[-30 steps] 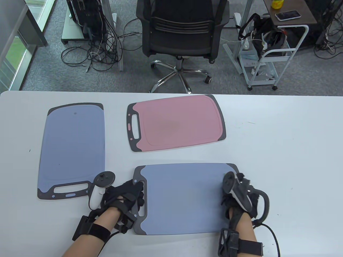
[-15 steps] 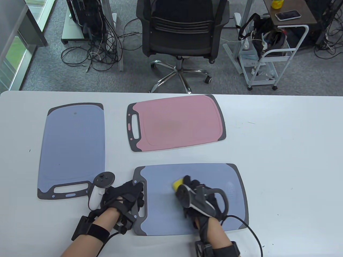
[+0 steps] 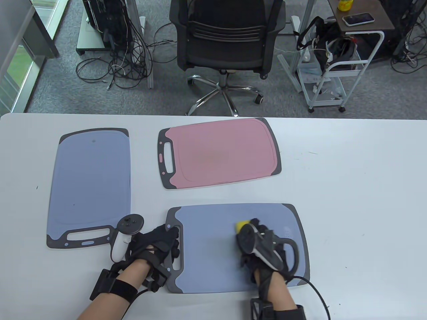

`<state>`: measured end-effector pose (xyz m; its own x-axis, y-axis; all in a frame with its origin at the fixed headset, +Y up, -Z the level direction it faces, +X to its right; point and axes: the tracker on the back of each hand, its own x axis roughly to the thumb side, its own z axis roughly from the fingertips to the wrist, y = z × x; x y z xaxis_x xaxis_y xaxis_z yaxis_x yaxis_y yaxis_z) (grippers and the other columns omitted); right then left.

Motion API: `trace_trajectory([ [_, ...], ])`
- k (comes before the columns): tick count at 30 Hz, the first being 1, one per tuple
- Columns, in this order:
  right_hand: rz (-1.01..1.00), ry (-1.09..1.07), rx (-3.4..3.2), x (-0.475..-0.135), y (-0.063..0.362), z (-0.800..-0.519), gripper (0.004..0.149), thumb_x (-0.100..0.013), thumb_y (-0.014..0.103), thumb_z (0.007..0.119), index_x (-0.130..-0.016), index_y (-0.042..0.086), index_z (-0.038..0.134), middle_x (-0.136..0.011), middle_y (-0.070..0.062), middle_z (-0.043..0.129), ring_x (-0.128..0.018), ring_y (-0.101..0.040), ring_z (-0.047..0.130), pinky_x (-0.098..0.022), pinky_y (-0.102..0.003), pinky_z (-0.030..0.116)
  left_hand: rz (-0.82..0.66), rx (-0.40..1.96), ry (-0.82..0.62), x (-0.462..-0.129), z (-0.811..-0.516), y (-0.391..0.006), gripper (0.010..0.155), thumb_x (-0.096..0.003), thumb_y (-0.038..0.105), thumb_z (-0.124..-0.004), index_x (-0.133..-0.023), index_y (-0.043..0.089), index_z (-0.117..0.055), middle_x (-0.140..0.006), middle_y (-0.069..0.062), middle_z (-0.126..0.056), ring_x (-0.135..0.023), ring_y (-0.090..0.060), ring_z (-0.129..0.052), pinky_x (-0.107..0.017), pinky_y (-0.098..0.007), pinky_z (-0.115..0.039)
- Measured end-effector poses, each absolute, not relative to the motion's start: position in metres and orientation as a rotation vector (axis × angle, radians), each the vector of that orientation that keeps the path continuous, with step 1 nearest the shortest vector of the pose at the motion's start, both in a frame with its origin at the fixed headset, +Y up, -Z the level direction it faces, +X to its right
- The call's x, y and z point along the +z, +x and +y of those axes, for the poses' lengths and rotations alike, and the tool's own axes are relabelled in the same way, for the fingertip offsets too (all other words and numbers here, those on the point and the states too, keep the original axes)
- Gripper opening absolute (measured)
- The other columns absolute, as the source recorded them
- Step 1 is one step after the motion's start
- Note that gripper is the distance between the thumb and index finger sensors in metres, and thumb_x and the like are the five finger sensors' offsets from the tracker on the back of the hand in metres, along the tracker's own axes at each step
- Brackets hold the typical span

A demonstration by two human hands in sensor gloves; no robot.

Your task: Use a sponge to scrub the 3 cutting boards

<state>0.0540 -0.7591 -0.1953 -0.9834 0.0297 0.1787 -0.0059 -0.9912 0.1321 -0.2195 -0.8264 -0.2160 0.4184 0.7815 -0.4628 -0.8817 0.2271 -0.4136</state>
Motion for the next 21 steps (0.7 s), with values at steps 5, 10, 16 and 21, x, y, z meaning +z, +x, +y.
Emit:
trace_trajectory([
  [5,0.095,0.747,3.127,-0.166,-0.021,-0.755,0.074,-0.050,0.061,0.068,-0.106,0.013,0.065,-0.078,-0.008,0.084,-0.052,-0.018,0.092,-0.045,-0.040,0.082,0.159,1.161,-0.704,-0.215,-0.826,-0.220,0.053,-0.0593,0.055,-0.069,-0.095,0.017,-0.067,-0.071,0.006,-0.093,-0.046,-0.003,-0.109,-0.034,-0.026,-0.101],
  [10,0.112,0.255,3.116,-0.196,0.060,-0.763,0.072,-0.050,0.062,0.070,-0.105,0.016,0.066,-0.077,-0.006,0.084,-0.051,-0.017,0.091,-0.044,-0.041,0.081,0.159,1.155,-0.699,-0.215,-0.826,-0.221,0.053,-0.0592,0.056,-0.069,-0.095,0.017,-0.067,-0.071,0.006,-0.093,-0.045,-0.002,-0.109,-0.034,-0.025,-0.101],
  [16,0.287,-0.682,3.127,-0.200,0.215,-0.774,0.072,-0.051,0.059,0.069,-0.106,0.012,0.065,-0.081,-0.010,0.083,-0.055,-0.021,0.091,-0.047,-0.043,0.080,0.160,1.151,-0.697,-0.215,-0.826,-0.221,0.053,-0.0592,0.056,-0.069,-0.095,0.017,-0.067,-0.071,0.006,-0.093,-0.045,-0.002,-0.109,-0.034,-0.025,-0.101],
  [21,0.217,-0.565,3.003,-0.198,0.211,-0.773,0.072,-0.051,0.056,0.073,-0.104,0.008,0.067,-0.079,-0.014,0.083,-0.053,-0.024,0.091,-0.045,-0.045,0.079,0.160,1.145,-0.693,-0.215,-0.827,-0.221,0.053,-0.0592,0.056,-0.069,-0.095,0.017,-0.067,-0.071,0.006,-0.093,-0.045,-0.002,-0.109,-0.033,-0.025,-0.101],
])
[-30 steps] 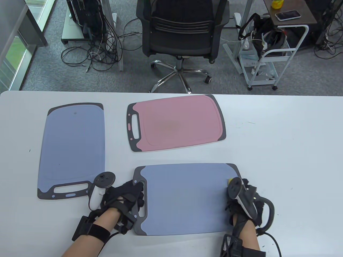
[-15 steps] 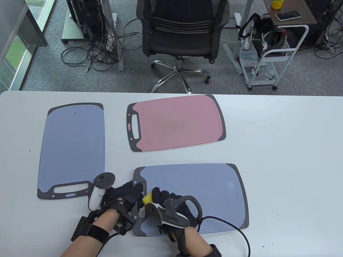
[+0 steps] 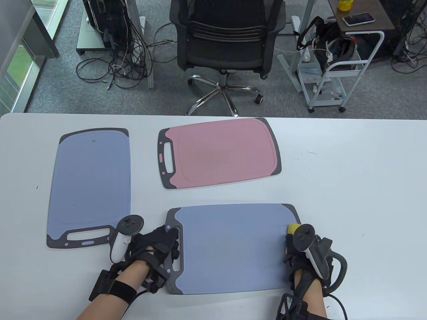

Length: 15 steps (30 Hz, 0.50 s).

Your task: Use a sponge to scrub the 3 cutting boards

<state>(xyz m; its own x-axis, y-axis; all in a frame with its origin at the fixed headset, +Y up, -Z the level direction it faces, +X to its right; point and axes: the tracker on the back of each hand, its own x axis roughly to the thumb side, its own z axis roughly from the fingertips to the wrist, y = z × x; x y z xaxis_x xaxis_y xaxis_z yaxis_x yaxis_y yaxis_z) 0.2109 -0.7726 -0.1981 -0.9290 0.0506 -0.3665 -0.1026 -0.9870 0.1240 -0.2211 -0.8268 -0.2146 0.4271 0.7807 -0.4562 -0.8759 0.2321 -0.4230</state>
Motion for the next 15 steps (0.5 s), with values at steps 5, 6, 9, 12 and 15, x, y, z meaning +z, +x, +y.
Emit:
trace_trajectory([
  [5,0.232,0.206,3.104,-0.197,0.090,-0.759,0.072,-0.051,0.059,0.069,-0.105,0.011,0.065,-0.079,-0.011,0.083,-0.054,-0.021,0.092,-0.046,-0.043,0.080,0.163,1.140,-0.688,-0.215,-0.827,-0.221,0.053,-0.0590,0.056,-0.069,-0.095,0.017,-0.067,-0.071,0.007,-0.093,-0.045,-0.002,-0.109,-0.033,-0.024,-0.101],
  [6,0.230,0.361,3.063,-0.191,0.066,-0.757,0.073,-0.052,0.060,0.068,-0.105,0.011,0.065,-0.079,-0.010,0.083,-0.053,-0.020,0.092,-0.045,-0.042,0.081,0.161,1.142,-0.692,-0.215,-0.827,-0.221,0.053,-0.0592,0.056,-0.069,-0.095,0.017,-0.067,-0.071,0.007,-0.093,-0.045,-0.002,-0.109,-0.033,-0.025,-0.101],
  [9,0.214,0.709,3.011,-0.157,-0.007,-0.755,0.073,-0.051,0.059,0.070,-0.106,0.011,0.064,-0.079,-0.012,0.083,-0.053,-0.022,0.091,-0.046,-0.043,0.080,0.155,1.164,-0.718,-0.217,-0.828,-0.223,0.053,-0.0593,0.056,-0.069,-0.096,0.017,-0.067,-0.072,0.006,-0.093,-0.046,-0.003,-0.110,-0.034,-0.026,-0.101],
  [12,0.131,0.864,3.135,-0.145,-0.026,-0.751,0.073,-0.050,0.062,0.067,-0.106,0.015,0.063,-0.081,-0.006,0.084,-0.054,-0.018,0.092,-0.046,-0.040,0.082,0.153,1.152,-0.704,-0.216,-0.828,-0.222,0.053,-0.0592,0.056,-0.069,-0.095,0.017,-0.067,-0.071,0.006,-0.093,-0.046,-0.003,-0.109,-0.034,-0.026,-0.101],
  [15,0.133,0.591,3.146,-0.164,0.011,-0.757,0.072,-0.050,0.061,0.070,-0.106,0.016,0.064,-0.080,-0.007,0.084,-0.054,-0.020,0.092,-0.046,-0.042,0.081,0.153,1.152,-0.704,-0.216,-0.828,-0.222,0.053,-0.0591,0.056,-0.069,-0.095,0.017,-0.067,-0.071,0.006,-0.093,-0.046,-0.003,-0.110,-0.034,-0.026,-0.101],
])
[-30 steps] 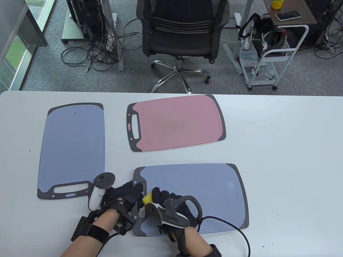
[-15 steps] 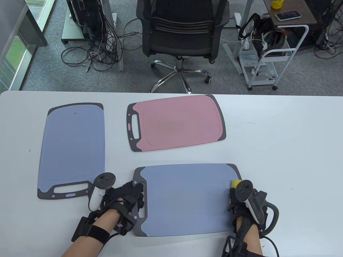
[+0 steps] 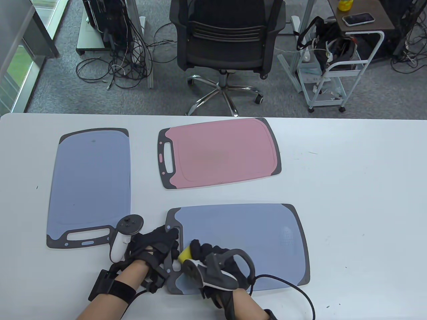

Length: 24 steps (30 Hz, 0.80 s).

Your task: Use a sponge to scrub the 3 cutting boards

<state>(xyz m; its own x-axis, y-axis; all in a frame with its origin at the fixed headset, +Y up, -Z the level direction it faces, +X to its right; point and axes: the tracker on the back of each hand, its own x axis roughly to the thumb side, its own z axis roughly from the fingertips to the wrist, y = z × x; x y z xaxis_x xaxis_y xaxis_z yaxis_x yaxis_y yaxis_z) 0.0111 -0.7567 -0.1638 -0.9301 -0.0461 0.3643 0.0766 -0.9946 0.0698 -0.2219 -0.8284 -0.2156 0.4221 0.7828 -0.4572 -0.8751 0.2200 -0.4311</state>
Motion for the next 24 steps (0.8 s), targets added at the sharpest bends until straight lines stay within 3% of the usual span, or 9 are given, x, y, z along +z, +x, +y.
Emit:
trace_trajectory([
  [5,-0.234,0.156,-3.052,-0.196,0.137,-0.763,0.071,-0.050,0.059,0.070,-0.106,0.015,0.065,-0.081,-0.009,0.084,-0.055,-0.022,0.092,-0.047,-0.044,0.080,0.153,1.149,-0.702,-0.215,-0.828,-0.221,0.053,-0.0592,0.056,-0.069,-0.095,0.017,-0.067,-0.071,0.006,-0.093,-0.045,-0.003,-0.110,-0.033,-0.025,-0.101],
  [8,-0.353,0.621,-3.009,-0.192,0.217,-0.771,0.072,-0.051,0.058,0.070,-0.106,0.013,0.063,-0.082,-0.010,0.082,-0.056,-0.022,0.091,-0.047,-0.044,0.080,0.153,1.148,-0.701,-0.215,-0.829,-0.221,0.053,-0.0593,0.056,-0.069,-0.096,0.017,-0.067,-0.071,0.006,-0.093,-0.045,-0.003,-0.110,-0.033,-0.025,-0.101],
  [11,-0.312,0.716,-3.197,-0.185,0.232,-0.771,0.072,-0.052,0.055,0.074,-0.107,0.009,0.064,-0.082,-0.014,0.081,-0.056,-0.026,0.090,-0.047,-0.047,0.078,0.153,1.147,-0.699,-0.215,-0.828,-0.221,0.053,-0.0592,0.056,-0.069,-0.095,0.017,-0.067,-0.071,0.006,-0.093,-0.045,-0.003,-0.110,-0.033,-0.025,-0.101],
  [14,-0.351,0.456,-3.189,-0.191,0.193,-0.768,0.073,-0.052,0.056,0.073,-0.106,0.008,0.064,-0.081,-0.013,0.082,-0.055,-0.024,0.091,-0.047,-0.046,0.079,0.153,1.146,-0.698,-0.216,-0.829,-0.221,0.053,-0.0592,0.056,-0.069,-0.095,0.017,-0.067,-0.071,0.006,-0.093,-0.045,-0.003,-0.109,-0.033,-0.025,-0.101],
  [16,-0.316,0.185,-3.145,-0.191,0.139,-0.764,0.073,-0.052,0.057,0.070,-0.106,0.008,0.062,-0.081,-0.013,0.080,-0.056,-0.023,0.090,-0.047,-0.045,0.078,0.153,1.147,-0.701,-0.216,-0.829,-0.221,0.053,-0.0593,0.056,-0.069,-0.095,0.017,-0.067,-0.071,0.006,-0.093,-0.045,-0.003,-0.110,-0.033,-0.025,-0.101],
  [20,-0.246,-0.575,-3.107,-0.162,0.018,-0.756,0.074,-0.051,0.059,0.069,-0.106,0.011,0.062,-0.080,-0.011,0.081,-0.055,-0.021,0.091,-0.047,-0.043,0.080,0.151,1.148,-0.702,-0.216,-0.828,-0.222,0.053,-0.0592,0.056,-0.069,-0.096,0.017,-0.067,-0.071,0.006,-0.093,-0.045,-0.003,-0.110,-0.033,-0.025,-0.101],
  [22,-0.246,-0.930,-3.036,-0.144,-0.019,-0.756,0.074,-0.049,0.060,0.069,-0.107,0.014,0.061,-0.081,-0.011,0.080,-0.055,-0.021,0.089,-0.048,-0.043,0.078,0.150,1.151,-0.705,-0.216,-0.828,-0.222,0.053,-0.0592,0.056,-0.069,-0.096,0.017,-0.067,-0.072,0.005,-0.093,-0.046,-0.003,-0.110,-0.034,-0.026,-0.101],
  [24,-0.249,-0.983,-2.984,-0.137,-0.031,-0.754,0.074,-0.050,0.062,0.068,-0.107,0.015,0.061,-0.080,-0.009,0.080,-0.055,-0.019,0.090,-0.047,-0.042,0.080,0.147,1.149,-0.704,-0.215,-0.828,-0.221,0.053,-0.0592,0.056,-0.069,-0.096,0.017,-0.067,-0.072,0.005,-0.093,-0.046,-0.003,-0.110,-0.034,-0.025,-0.101],
])
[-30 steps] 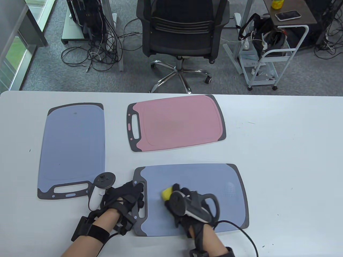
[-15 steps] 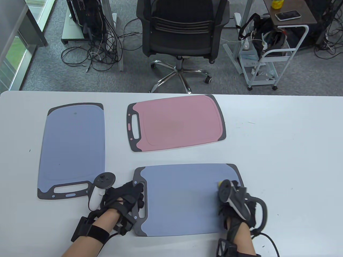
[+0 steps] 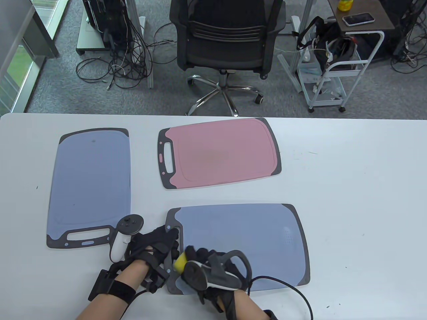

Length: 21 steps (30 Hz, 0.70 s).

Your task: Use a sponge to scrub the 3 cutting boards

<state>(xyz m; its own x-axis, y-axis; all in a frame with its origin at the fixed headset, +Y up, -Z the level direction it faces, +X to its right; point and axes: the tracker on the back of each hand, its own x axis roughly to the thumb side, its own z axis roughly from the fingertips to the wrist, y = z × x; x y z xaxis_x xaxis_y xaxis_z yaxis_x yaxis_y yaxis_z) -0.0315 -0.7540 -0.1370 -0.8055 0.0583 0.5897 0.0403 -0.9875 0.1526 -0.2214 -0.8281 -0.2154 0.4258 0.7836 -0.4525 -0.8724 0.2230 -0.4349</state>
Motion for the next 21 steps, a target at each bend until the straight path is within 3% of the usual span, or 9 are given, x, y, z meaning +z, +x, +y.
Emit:
trace_trajectory([
  [2,0.310,0.879,3.000,-0.143,-0.019,-0.754,0.073,-0.050,0.062,0.067,-0.109,0.019,0.058,-0.083,-0.005,0.079,-0.057,-0.018,0.089,-0.049,-0.041,0.079,0.144,1.147,-0.705,-0.215,-0.828,-0.222,0.054,-0.0592,0.055,-0.069,-0.096,0.016,-0.067,-0.072,0.005,-0.093,-0.046,-0.003,-0.110,-0.034,-0.026,-0.101],
  [4,0.252,0.662,3.023,-0.154,0.010,-0.757,0.073,-0.049,0.061,0.070,-0.107,0.017,0.061,-0.081,-0.007,0.081,-0.055,-0.019,0.090,-0.047,-0.042,0.080,0.145,1.146,-0.707,-0.216,-0.829,-0.221,0.054,-0.0591,0.056,-0.069,-0.096,0.017,-0.067,-0.072,0.005,-0.093,-0.046,-0.003,-0.110,-0.033,-0.026,-0.101],
  [6,0.242,0.440,3.087,-0.168,0.053,-0.760,0.072,-0.049,0.061,0.070,-0.107,0.019,0.061,-0.080,-0.006,0.081,-0.055,-0.019,0.090,-0.047,-0.042,0.080,0.144,1.139,-0.702,-0.216,-0.828,-0.221,0.054,-0.0592,0.056,-0.069,-0.096,0.017,-0.067,-0.071,0.006,-0.094,-0.045,-0.003,-0.110,-0.033,-0.025,-0.101],
  [9,0.271,-0.061,3.107,-0.183,0.144,-0.766,0.072,-0.049,0.060,0.071,-0.107,0.018,0.062,-0.081,-0.007,0.081,-0.055,-0.020,0.090,-0.047,-0.043,0.079,0.144,1.135,-0.698,-0.216,-0.829,-0.221,0.054,-0.0592,0.056,-0.069,-0.095,0.017,-0.067,-0.071,0.006,-0.094,-0.045,-0.003,-0.110,-0.033,-0.025,-0.101],
  [12,0.319,-0.571,2.989,-0.179,0.230,-0.773,0.072,-0.050,0.059,0.071,-0.107,0.017,0.061,-0.080,-0.006,0.080,-0.054,-0.019,0.090,-0.047,-0.042,0.079,0.143,1.133,-0.696,-0.216,-0.828,-0.221,0.053,-0.0592,0.056,-0.069,-0.095,0.017,-0.067,-0.071,0.006,-0.094,-0.045,-0.003,-0.110,-0.033,-0.025,-0.101],
  [14,0.317,-0.749,2.892,-0.172,0.256,-0.775,0.072,-0.050,0.056,0.073,-0.107,0.012,0.063,-0.081,-0.012,0.081,-0.054,-0.024,0.090,-0.046,-0.045,0.079,0.143,1.131,-0.694,-0.216,-0.828,-0.221,0.054,-0.0592,0.056,-0.069,-0.095,0.017,-0.067,-0.071,0.006,-0.094,-0.045,-0.003,-0.110,-0.033,-0.025,-0.101],
  [16,0.363,-0.719,2.830,-0.171,0.261,-0.777,0.072,-0.052,0.055,0.072,-0.107,0.011,0.061,-0.081,-0.012,0.080,-0.055,-0.024,0.090,-0.047,-0.045,0.078,0.144,1.131,-0.694,-0.216,-0.828,-0.221,0.053,-0.0593,0.056,-0.069,-0.095,0.017,-0.067,-0.071,0.006,-0.094,-0.045,-0.003,-0.110,-0.033,-0.025,-0.101],
  [19,0.330,-0.634,2.968,-0.181,0.231,-0.772,0.073,-0.051,0.053,0.074,-0.105,0.005,0.063,-0.080,-0.017,0.081,-0.054,-0.027,0.090,-0.046,-0.047,0.078,0.145,1.128,-0.691,-0.216,-0.828,-0.221,0.054,-0.0591,0.056,-0.069,-0.095,0.017,-0.067,-0.071,0.006,-0.094,-0.045,-0.002,-0.110,-0.032,-0.025,-0.101],
  [21,0.393,-0.305,3.091,-0.187,0.192,-0.767,0.073,-0.052,0.058,0.070,-0.106,0.011,0.063,-0.081,-0.010,0.082,-0.054,-0.020,0.091,-0.046,-0.042,0.081,0.145,1.132,-0.695,-0.216,-0.828,-0.221,0.053,-0.0592,0.056,-0.069,-0.095,0.017,-0.067,-0.071,0.006,-0.094,-0.045,-0.003,-0.110,-0.033,-0.025,-0.101],
])
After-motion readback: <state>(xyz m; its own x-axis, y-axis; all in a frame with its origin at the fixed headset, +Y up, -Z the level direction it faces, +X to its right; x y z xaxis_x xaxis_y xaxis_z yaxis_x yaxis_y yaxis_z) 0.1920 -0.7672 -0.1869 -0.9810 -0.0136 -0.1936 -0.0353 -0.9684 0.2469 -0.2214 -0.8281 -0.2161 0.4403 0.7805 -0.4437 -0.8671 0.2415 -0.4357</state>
